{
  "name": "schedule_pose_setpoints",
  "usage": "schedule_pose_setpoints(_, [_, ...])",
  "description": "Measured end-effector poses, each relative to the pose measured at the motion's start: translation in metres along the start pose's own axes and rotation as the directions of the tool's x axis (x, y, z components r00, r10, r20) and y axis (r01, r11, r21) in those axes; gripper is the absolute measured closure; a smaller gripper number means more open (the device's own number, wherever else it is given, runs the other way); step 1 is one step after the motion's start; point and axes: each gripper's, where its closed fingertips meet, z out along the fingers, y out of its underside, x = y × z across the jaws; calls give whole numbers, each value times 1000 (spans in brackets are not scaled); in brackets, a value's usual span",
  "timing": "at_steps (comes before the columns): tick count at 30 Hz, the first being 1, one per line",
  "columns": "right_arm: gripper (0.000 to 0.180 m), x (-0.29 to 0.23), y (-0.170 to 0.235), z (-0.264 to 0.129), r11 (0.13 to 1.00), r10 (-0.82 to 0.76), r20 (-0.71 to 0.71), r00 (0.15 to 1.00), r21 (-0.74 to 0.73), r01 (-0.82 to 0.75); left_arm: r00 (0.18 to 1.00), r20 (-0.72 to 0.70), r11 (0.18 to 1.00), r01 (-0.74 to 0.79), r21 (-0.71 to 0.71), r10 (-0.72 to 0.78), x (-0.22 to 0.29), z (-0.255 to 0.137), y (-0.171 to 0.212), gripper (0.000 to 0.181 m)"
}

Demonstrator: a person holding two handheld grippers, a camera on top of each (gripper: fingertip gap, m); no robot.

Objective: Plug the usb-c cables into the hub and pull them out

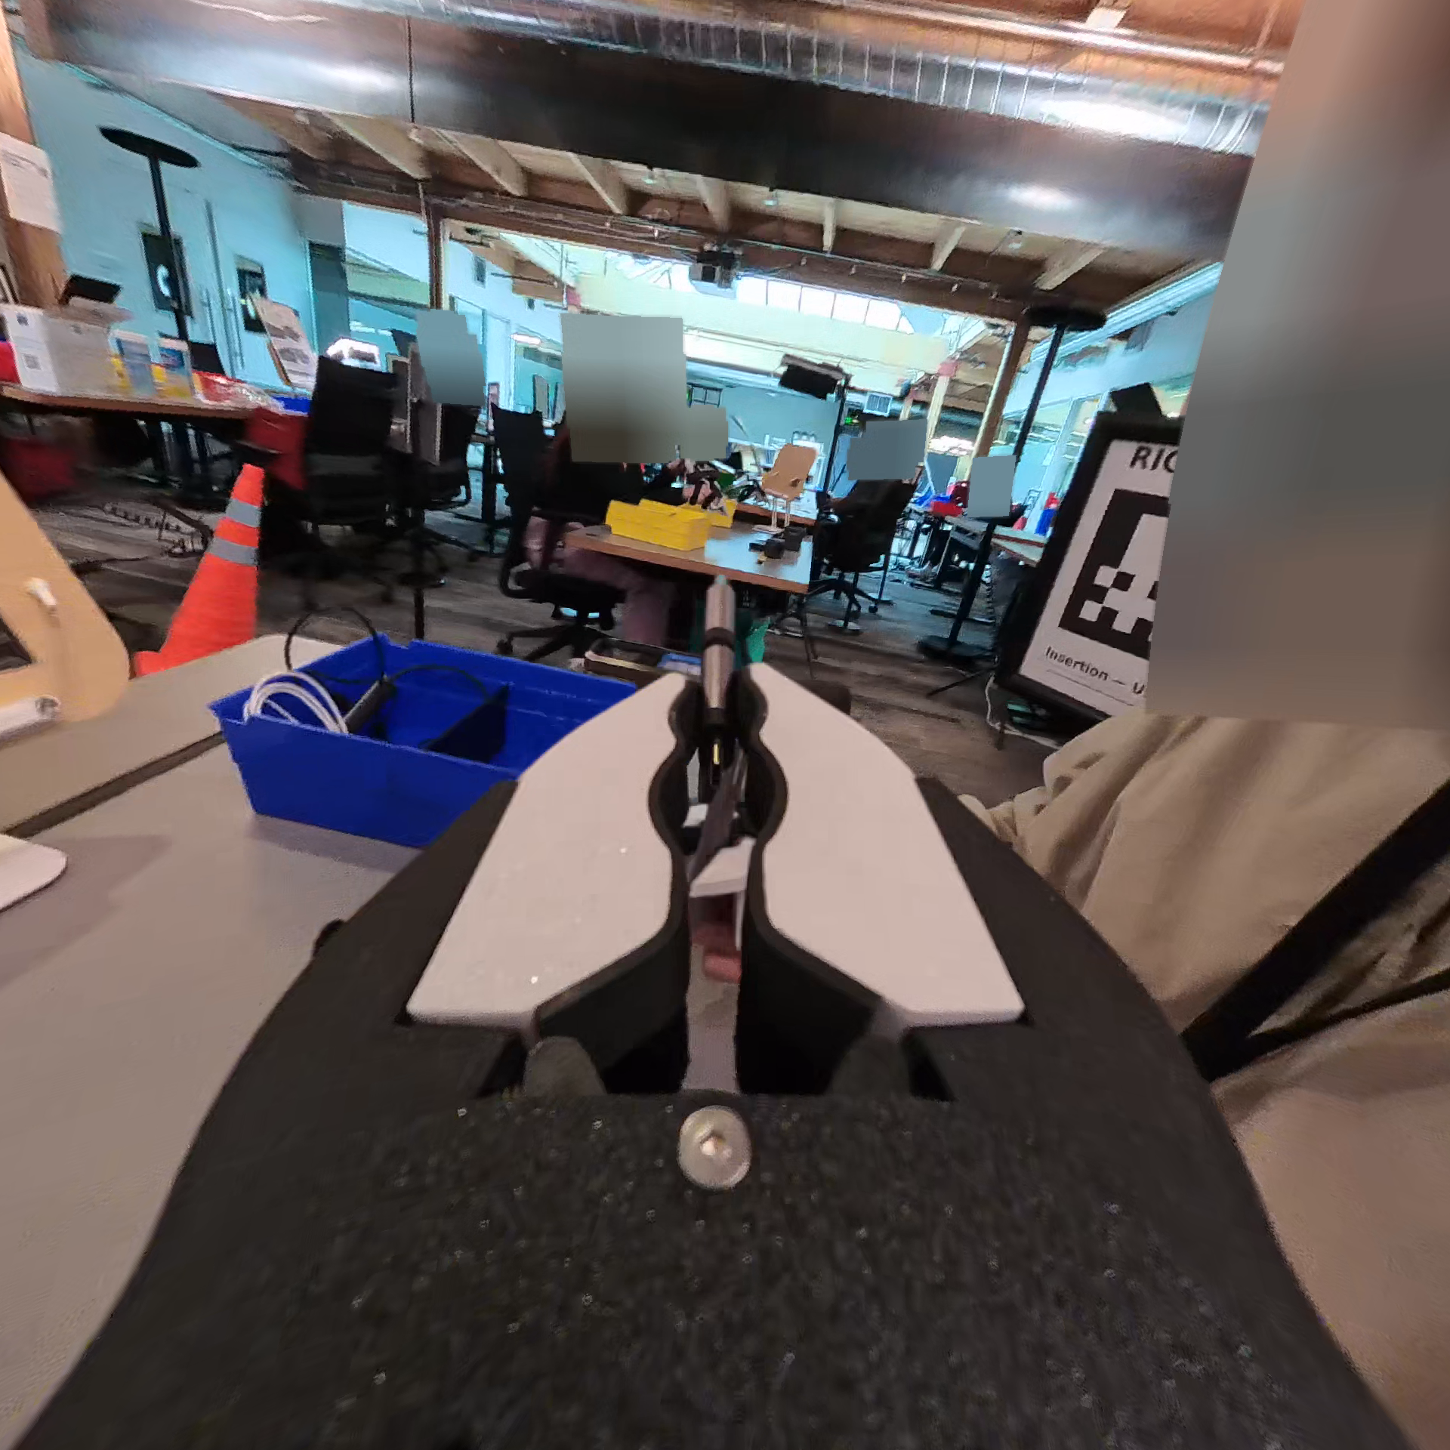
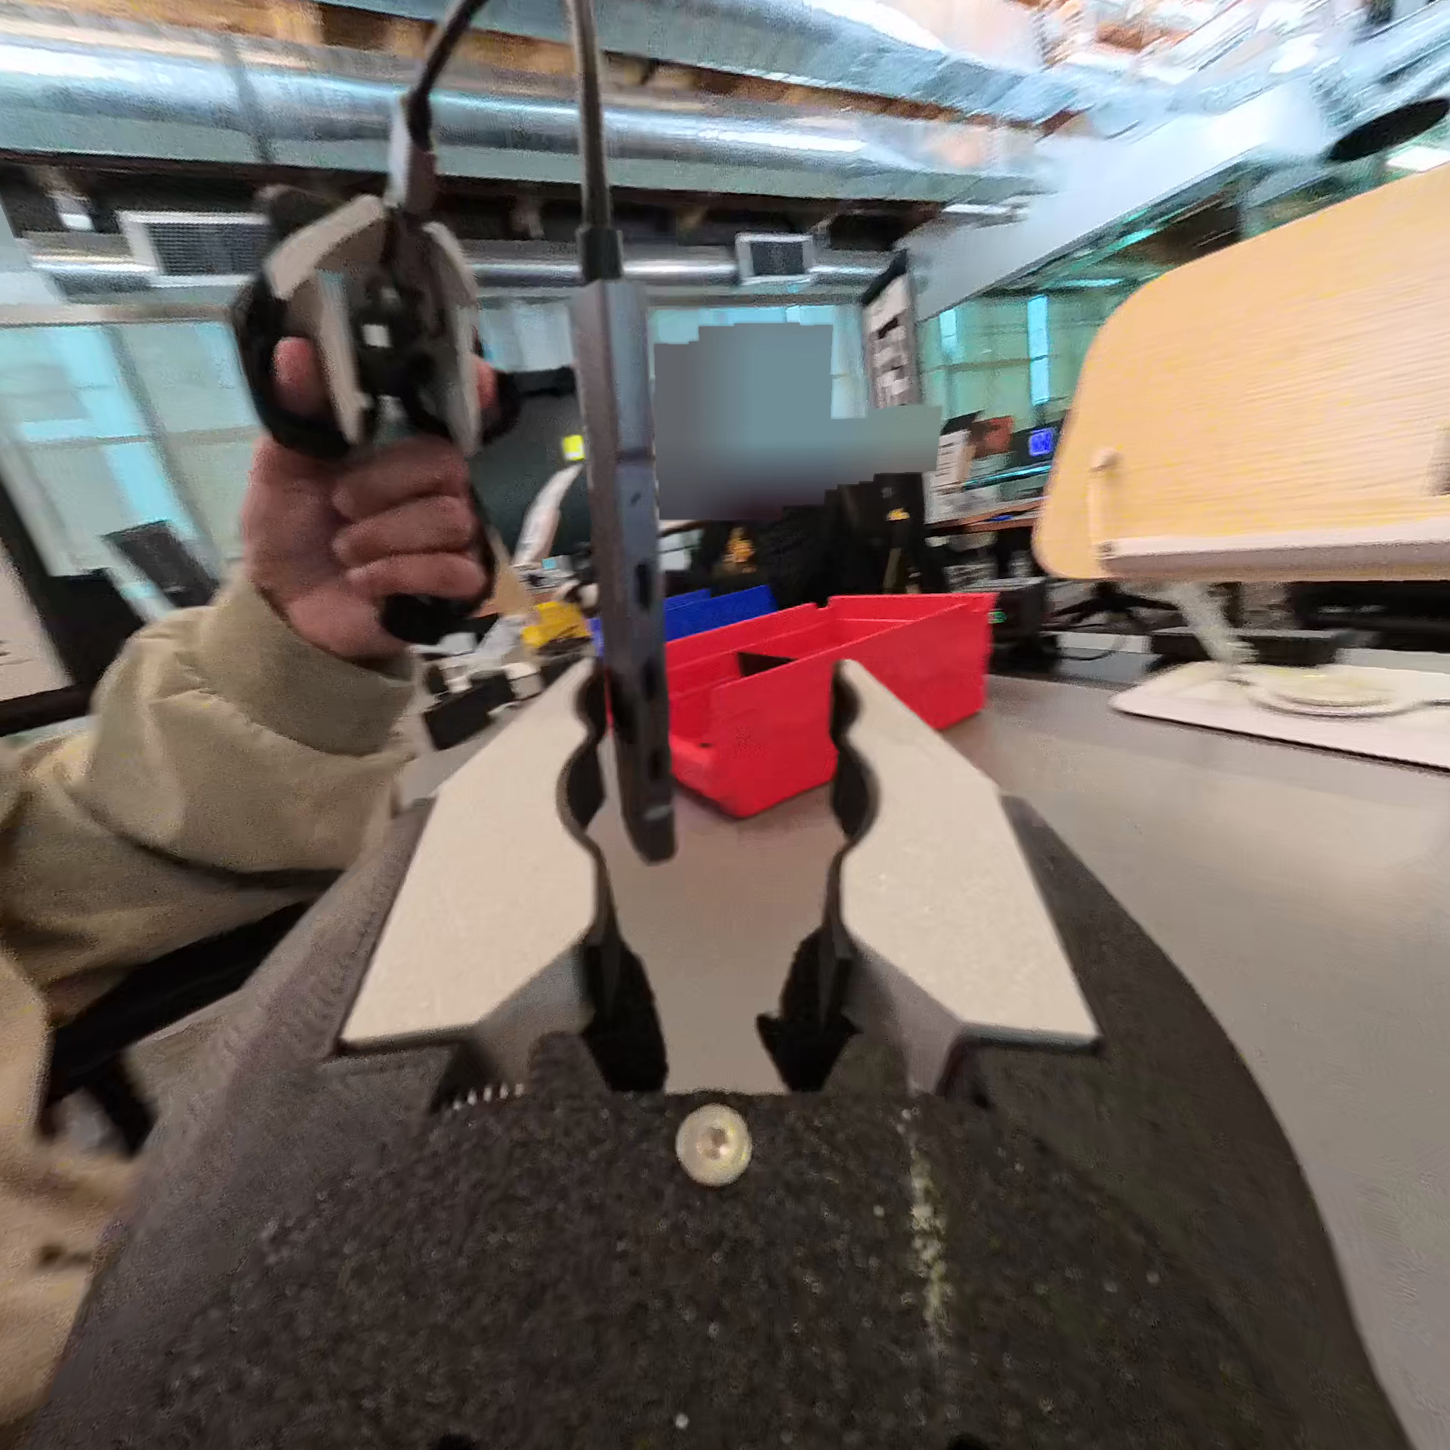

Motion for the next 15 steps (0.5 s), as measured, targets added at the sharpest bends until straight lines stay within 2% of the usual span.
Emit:
schedule_pose_setpoints(2, [172, -20, 3, -1, 999, -31, 125, 992, -20, 33, 1000, 30, 1000, 5, -21, -4, -9, -3, 12, 172])
schedule_pose_setpoints(5, [172, -17, 2, -10, 998, -43, 141, 989, -40, 49, 992, 122, 999, 30, -41, -24, -38, -24, 26, 172])
schedule_pose_setpoints(7, [172, -4, -4, -20, 997, -52, 91, 995, -44, 56, 979, 198, 995, 60, -79, -43, -63, -44, 42, 172])
schedule_pose_setpoints(9, [172, 12, -22, -34, 998, -61, 24, 998, 21, 60, 966, 251, 980, 102, -170, -57, -82, -60, 72, 172])
schedule_pose_setpoints(11, [173, 15, -34, -44, 995, -84, 30, 996, 47, 82, 964, 259, 952, 140, -272, -68, -86, -61, 107, 172])
schedule_pose_setpoints(15, [173, 11, -35, -50, 984, -173, 17, 985, 40, 172, 961, 261, 859, 59, -509, 89, -82, -47, 159, 170])
